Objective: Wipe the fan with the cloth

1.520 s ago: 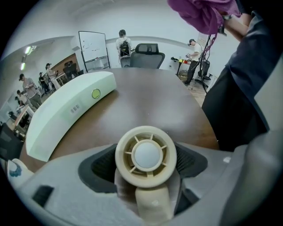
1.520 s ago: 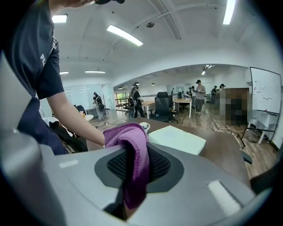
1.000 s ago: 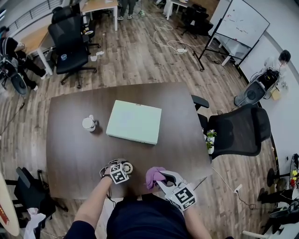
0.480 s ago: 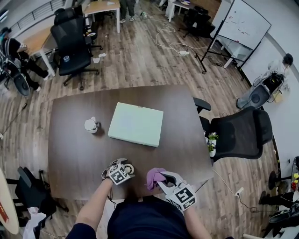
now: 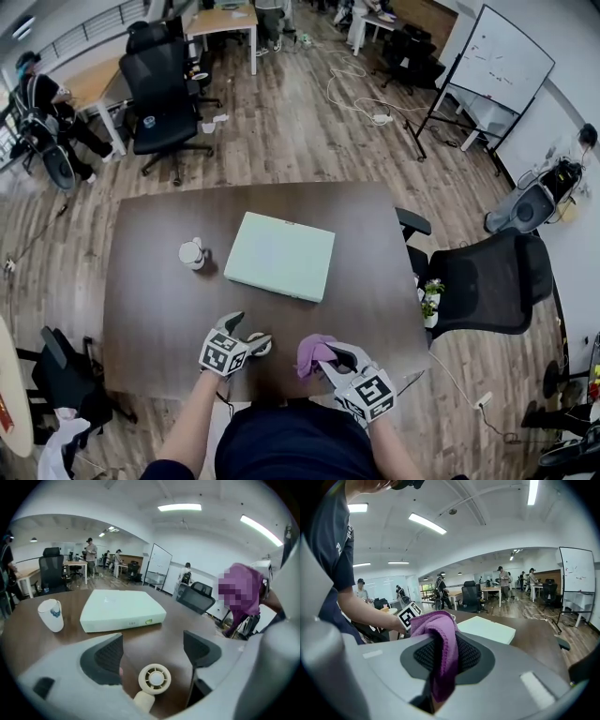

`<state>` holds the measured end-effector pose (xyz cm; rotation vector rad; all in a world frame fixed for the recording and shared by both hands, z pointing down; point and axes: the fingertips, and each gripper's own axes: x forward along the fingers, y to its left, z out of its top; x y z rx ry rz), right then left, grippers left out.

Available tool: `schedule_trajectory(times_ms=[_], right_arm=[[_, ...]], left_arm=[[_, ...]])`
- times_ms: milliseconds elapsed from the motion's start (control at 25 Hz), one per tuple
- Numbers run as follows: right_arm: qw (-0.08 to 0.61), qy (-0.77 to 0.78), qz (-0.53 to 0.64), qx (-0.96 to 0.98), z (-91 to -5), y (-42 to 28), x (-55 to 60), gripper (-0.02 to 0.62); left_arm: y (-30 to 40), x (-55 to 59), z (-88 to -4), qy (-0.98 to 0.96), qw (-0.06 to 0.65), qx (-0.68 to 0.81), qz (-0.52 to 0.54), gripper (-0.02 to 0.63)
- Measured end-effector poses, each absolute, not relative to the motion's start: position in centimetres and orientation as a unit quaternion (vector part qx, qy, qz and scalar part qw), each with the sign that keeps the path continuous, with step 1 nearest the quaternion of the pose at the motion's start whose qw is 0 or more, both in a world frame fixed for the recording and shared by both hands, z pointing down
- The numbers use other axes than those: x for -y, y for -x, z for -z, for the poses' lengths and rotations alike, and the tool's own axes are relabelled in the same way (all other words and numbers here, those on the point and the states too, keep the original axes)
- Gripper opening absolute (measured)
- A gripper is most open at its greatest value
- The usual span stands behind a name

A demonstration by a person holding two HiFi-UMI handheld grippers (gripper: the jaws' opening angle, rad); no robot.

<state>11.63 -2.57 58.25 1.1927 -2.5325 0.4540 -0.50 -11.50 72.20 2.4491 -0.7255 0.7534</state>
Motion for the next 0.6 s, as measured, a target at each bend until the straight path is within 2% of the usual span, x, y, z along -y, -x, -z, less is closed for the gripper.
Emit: schedule_trajectory(times_ms=[280,440,600], right_arm=[[0.162,-0.405,-0.151,0.887,-59.2,-12.3,3.1,0.08],[0.153,-0.399,-0.149,0.892,-58.8,-11.6,3.9,0.08],[0.144,-0.39,-0.148,0.897,-58.4,-10.9,4.1,0.08]], left_arm=[[2.1,10.9,-65.5,-0.893,0.233,0.325,-0.208,0.364],[4.3,10.9,-62.6,-0.888,0.223,0.368,-0.164,0.359],[6.2,9.8,-60.4,-0.879,0.241,0.396,-0.115,0.359]])
